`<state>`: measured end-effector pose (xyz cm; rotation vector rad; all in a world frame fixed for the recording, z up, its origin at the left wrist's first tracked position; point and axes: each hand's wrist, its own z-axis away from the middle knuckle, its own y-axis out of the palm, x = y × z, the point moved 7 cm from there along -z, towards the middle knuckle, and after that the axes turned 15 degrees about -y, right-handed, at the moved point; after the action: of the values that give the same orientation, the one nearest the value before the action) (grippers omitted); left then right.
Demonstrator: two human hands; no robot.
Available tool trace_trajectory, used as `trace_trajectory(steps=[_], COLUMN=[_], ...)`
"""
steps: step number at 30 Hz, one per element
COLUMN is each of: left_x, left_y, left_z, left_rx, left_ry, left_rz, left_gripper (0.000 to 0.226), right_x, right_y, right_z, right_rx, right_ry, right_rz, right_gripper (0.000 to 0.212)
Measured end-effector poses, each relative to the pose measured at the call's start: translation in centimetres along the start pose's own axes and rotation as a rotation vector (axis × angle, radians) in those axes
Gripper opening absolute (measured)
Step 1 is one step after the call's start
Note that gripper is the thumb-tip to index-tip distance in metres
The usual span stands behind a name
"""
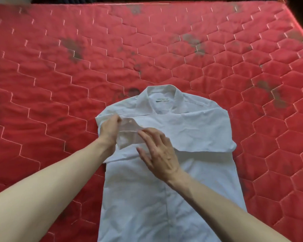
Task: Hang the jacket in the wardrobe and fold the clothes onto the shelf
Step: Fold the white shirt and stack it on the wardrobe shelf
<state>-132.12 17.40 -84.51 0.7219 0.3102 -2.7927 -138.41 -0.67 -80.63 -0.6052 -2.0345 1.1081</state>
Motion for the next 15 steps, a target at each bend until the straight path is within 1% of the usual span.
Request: trace_trajectory(steps=[3, 6, 8, 10, 11, 13, 14, 15], left_x=[0.6, 1.0, 1.1, 0.9, 0.8, 1.0, 1.0, 0.9], left_y=[-3.2, -4.1, -4.0, -3.8, -3.7, -3.7, -3.8, -3.9], left_z=[-2.4, -3.9, -4.6, -4.7, -4.8, -4.9, -4.6, -4.1], left_rx=[-0.068, -0.059, -0.065, -0.115, -0.138, -0.219, -0.314, -0.453], left_ry=[-0.032, -0.065, 0.012, 0.130, 0.176, 0.237, 0.263, 0.312], left_rz=[0.052, 0.041, -0.087, -0.215, -0.236, -0.256, -0.291, -0.373], left_gripper=[0.024, 0.029, 0.030, 0.033, 0.034, 0.034, 0.036, 0.039], right_x=[-3.5, -8.8, -12.2, -15.3, -16.8, -19.5, -20.6, -21.5], right_y=[-0.3, -0.9, -1.2, -1.6, -1.8, -2.5, -2.8, -3.0], right_z=[2.2, 5.1, 6.8, 8.3, 9.0, 10.4, 11.1, 11.8], right_rx=[-0.008, -0.012, 0.021, 0.078, 0.112, 0.168, 0.198, 0.233], right_ry=[0.157, 0.392, 0.503, 0.564, 0.595, 0.663, 0.694, 0.719], right_rz=[0.039, 0.072, 0.109, 0.168, 0.194, 0.238, 0.257, 0.270], right_gripper=[0.048, 0.053, 0.059, 0.063, 0.064, 0.066, 0.066, 0.065])
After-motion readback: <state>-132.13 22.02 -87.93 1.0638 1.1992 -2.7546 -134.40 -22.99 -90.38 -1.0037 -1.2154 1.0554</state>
